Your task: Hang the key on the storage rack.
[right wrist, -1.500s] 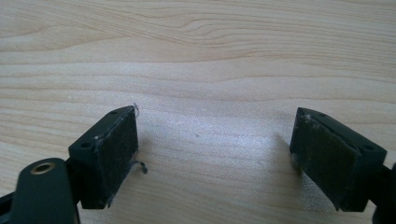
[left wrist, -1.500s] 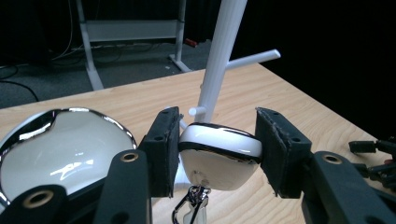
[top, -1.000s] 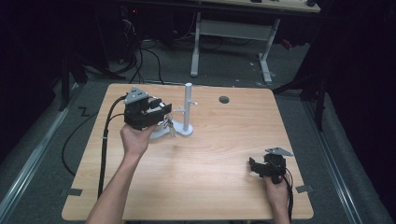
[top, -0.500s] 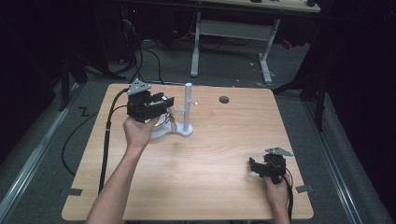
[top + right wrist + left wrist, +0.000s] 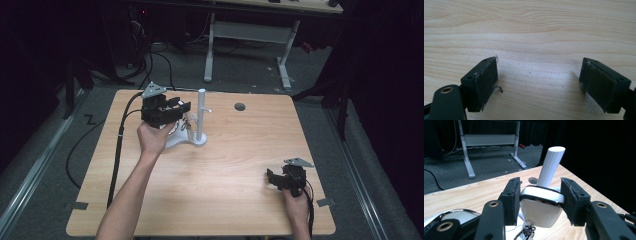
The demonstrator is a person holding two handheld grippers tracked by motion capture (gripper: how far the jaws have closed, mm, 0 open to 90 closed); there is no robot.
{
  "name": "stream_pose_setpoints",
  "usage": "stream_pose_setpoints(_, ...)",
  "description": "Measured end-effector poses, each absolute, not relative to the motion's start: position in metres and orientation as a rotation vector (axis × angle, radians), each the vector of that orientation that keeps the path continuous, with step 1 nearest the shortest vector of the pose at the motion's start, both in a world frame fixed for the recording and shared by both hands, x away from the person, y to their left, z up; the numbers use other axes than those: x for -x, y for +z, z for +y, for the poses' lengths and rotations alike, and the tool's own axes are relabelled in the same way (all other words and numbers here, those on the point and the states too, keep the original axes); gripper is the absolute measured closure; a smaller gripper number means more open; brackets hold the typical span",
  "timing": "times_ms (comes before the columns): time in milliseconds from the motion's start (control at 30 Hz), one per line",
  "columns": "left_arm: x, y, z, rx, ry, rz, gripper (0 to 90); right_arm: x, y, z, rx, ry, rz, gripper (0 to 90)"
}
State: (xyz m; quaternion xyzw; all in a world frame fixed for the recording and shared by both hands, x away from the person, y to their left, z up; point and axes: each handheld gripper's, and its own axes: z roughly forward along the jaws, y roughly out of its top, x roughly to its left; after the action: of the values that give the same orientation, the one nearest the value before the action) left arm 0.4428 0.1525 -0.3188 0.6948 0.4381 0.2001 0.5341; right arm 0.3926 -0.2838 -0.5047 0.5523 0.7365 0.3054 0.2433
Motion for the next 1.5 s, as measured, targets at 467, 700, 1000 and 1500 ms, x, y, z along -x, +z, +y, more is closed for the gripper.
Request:
stream_pose_setpoints(467,-0.453,-0.325,0.155,-1.639,0.472,1.065,52.2,-0.393,-0.505,-0.284,-1.511,0.833,2.013,15.4)
stream_pose_setpoints(700,-0.458,-0.328,0.153,-1.629,0.466,1.068,52.3,-0.393,-0.505,-0.284,-1.51,0.833,2.013,15.4)
stream_pose_setpoints(1000,-0.462,-0.331,0.151,-1.616,0.467,1.068,52.3,-0.393,-0.505,-0.284,-1.509,0.835,2.012,15.4)
stream_pose_setpoints(1500,-0.456,-0.343,0.142,-1.675,0.502,1.057,51.4,-0.393,-0.505,-0.284,-1.509,0.835,2.012,15.4)
